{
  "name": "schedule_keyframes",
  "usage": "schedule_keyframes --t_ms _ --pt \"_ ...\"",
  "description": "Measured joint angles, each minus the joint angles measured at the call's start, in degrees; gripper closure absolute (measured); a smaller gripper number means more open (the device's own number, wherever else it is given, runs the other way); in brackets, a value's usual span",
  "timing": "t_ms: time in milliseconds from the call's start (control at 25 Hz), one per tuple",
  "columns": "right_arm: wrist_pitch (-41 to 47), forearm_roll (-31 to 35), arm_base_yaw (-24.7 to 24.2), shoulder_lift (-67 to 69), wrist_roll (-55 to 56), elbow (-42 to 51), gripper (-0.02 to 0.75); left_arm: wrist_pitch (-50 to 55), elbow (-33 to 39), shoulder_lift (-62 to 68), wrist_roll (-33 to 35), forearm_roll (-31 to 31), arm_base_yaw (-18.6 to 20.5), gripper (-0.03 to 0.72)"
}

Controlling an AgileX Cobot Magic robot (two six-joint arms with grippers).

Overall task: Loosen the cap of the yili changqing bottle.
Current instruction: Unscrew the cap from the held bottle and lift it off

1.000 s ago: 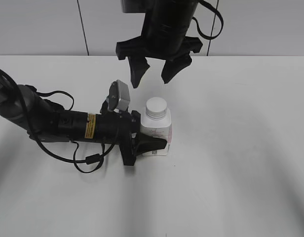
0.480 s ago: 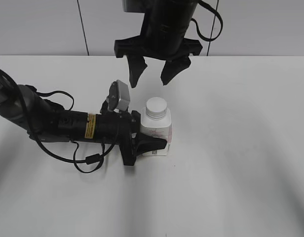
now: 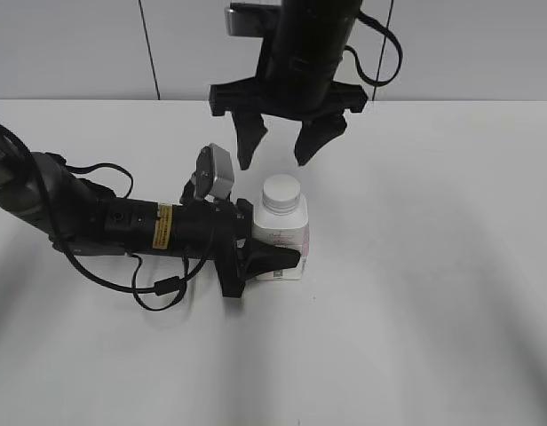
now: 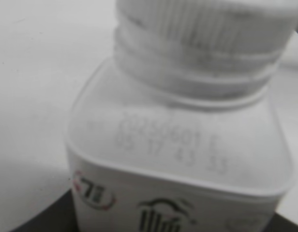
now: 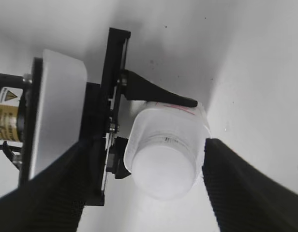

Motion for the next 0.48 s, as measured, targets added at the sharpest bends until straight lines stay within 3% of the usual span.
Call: schedule_keyframes --t_ms 480 --pt "0.0 0.3 0.0 0.0 1.1 2.0 0.173 0.0 0.0 0.0 0.0 0.0 0.0 0.323"
